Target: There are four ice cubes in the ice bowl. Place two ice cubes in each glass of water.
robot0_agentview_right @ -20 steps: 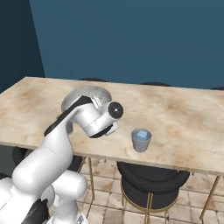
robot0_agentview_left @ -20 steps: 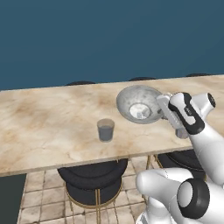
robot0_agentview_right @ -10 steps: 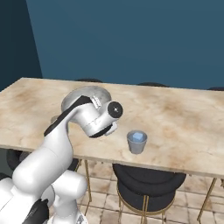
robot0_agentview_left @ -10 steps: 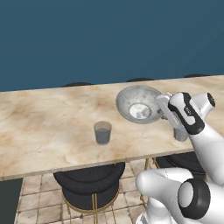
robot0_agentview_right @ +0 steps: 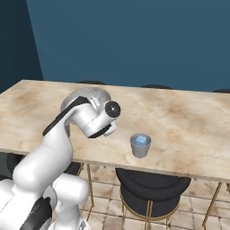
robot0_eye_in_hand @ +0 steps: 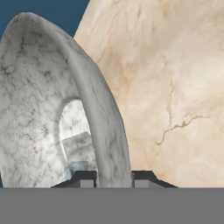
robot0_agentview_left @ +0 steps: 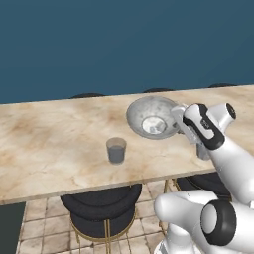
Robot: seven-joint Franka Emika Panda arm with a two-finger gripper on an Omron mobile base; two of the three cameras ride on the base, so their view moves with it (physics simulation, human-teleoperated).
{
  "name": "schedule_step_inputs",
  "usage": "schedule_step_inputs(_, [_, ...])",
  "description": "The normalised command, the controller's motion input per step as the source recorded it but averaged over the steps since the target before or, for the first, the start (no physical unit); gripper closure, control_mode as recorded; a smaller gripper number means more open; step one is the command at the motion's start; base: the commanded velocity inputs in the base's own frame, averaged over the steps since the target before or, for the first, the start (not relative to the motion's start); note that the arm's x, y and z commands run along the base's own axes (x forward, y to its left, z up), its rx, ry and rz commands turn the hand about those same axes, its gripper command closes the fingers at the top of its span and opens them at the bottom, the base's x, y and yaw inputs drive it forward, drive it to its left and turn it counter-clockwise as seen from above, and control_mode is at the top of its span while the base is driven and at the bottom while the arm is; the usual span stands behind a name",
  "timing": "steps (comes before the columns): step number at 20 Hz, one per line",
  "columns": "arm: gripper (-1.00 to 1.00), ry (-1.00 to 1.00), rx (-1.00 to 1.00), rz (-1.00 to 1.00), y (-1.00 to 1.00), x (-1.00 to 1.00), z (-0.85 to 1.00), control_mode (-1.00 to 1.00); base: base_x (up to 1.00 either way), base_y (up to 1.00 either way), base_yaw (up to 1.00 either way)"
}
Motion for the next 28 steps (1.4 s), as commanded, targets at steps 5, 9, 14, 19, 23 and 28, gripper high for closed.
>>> schedule_step_inputs(5, [1.0,0.0,-0.1,0.0,0.42,0.25,0.01,-1.0,0.0,0.0,0.0])
schedule_step_inputs(9, [1.0,0.0,-0.14,0.0,0.38,0.23,0.0,-1.0,0.0,0.0,0.0])
schedule_step_inputs(14, [1.0,-0.03,-0.09,0.02,0.05,0.02,0.03,-1.0,0.0,0.0,0.0])
schedule_step_inputs(19, [1.0,-0.02,-0.07,0.02,0.08,0.08,0.11,-1.0,0.0,0.0,0.0])
schedule_step_inputs(23, [1.0,0.01,-0.15,-0.07,0.49,0.43,0.15,-1.0,0.0,0.0,0.0])
schedule_step_inputs(28, [1.0,0.08,-0.14,-0.1,0.49,0.42,0.11,-1.0,0.0,0.0,0.0])
